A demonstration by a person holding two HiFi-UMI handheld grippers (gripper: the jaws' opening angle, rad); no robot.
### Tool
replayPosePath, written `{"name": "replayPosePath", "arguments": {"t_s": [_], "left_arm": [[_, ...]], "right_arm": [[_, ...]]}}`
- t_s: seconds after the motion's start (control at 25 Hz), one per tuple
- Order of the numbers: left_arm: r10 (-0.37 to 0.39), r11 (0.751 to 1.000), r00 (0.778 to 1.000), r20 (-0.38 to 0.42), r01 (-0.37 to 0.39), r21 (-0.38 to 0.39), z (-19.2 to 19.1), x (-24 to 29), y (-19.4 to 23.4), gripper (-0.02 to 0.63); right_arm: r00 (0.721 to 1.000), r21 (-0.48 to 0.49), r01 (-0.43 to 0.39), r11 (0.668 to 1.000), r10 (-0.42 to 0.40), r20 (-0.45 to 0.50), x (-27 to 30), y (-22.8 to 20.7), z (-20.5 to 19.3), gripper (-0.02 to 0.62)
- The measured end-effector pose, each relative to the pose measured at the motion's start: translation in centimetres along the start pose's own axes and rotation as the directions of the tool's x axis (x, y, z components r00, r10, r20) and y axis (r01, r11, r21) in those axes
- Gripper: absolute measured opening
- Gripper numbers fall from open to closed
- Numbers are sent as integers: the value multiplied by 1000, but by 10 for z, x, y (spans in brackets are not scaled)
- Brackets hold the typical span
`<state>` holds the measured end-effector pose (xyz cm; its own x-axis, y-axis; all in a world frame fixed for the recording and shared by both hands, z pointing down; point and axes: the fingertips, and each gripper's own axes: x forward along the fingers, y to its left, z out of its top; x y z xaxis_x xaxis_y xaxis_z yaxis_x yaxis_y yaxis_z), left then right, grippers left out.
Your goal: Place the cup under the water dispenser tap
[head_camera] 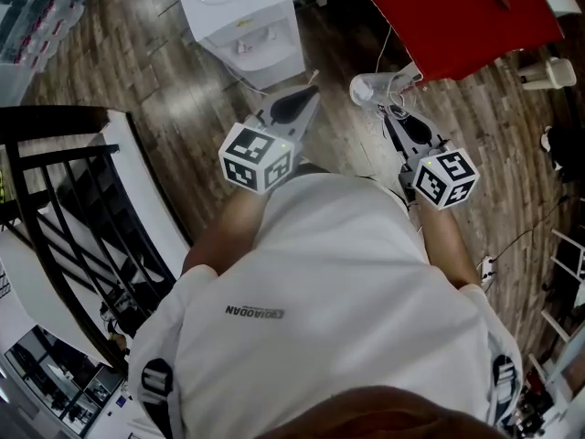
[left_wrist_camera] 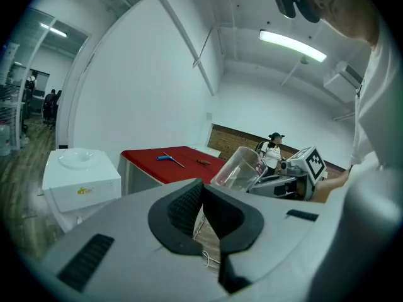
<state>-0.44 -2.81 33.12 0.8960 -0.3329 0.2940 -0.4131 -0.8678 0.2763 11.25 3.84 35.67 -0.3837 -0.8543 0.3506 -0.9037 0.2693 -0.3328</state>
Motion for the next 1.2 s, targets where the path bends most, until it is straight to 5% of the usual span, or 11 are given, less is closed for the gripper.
{"name": "replayPosePath", "arguments": {"t_s": [0.64,1.2], "left_arm": [[138,990,988,71,-135,-43,-10,-81,64,-5],[250,963,966,72,-240,-121,-39,-125,79,-5]], "right_arm": [[997,-46,-70,996,69,-33,60,50,10,49],[977,-97,-186,978,173,-127,98,82,2,49]]}}
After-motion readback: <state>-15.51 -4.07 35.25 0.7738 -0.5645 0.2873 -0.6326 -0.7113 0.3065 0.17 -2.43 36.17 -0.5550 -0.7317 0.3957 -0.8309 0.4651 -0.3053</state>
